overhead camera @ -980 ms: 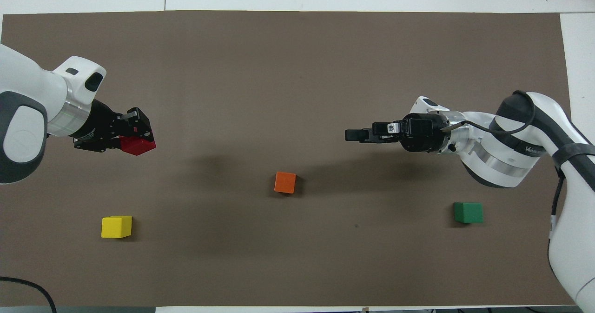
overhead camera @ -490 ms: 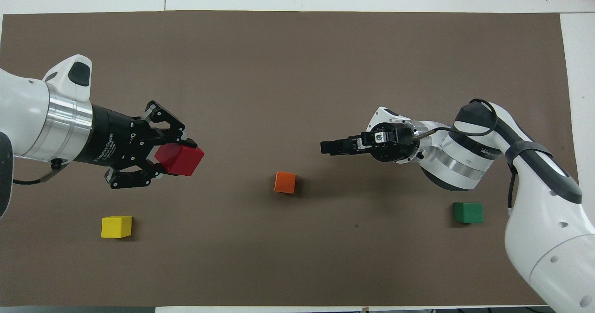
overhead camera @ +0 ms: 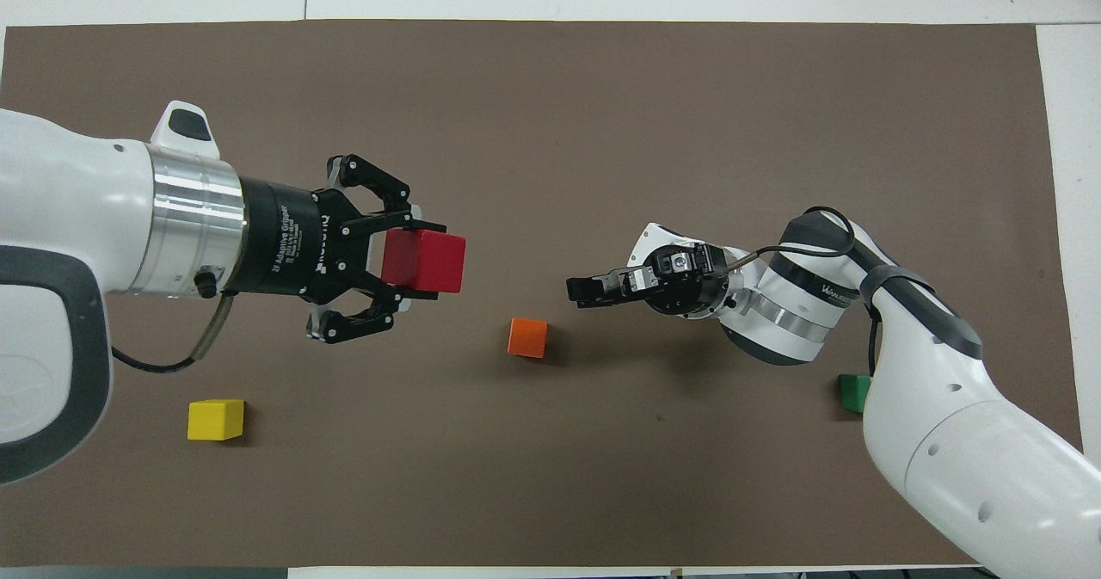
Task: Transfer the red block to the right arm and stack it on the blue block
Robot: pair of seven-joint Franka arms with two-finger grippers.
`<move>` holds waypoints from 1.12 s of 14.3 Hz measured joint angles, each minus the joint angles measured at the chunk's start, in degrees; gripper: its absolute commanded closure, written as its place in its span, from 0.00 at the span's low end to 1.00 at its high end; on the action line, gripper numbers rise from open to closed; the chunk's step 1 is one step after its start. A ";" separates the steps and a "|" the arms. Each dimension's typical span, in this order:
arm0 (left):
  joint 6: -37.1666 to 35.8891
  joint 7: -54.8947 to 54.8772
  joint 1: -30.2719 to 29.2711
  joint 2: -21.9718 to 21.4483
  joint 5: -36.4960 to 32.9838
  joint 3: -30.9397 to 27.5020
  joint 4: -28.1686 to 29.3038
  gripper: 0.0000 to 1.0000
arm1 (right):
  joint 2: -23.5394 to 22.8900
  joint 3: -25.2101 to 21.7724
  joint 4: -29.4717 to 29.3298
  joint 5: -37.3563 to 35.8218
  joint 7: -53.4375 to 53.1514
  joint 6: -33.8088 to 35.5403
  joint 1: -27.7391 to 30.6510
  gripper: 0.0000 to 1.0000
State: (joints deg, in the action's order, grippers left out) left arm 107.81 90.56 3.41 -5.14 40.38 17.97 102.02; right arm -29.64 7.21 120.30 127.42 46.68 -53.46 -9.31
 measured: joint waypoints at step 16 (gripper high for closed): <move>13.97 27.50 9.53 1.09 -7.37 4.68 1.63 1.00 | -0.67 0.04 -2.04 5.42 -0.40 -0.06 -4.84 0.11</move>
State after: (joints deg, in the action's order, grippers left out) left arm 121.78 118.06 12.95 -4.05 33.01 22.64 103.65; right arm -30.31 7.25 118.25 132.84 46.27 -53.52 -14.15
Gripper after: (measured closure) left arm 0.454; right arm 0.000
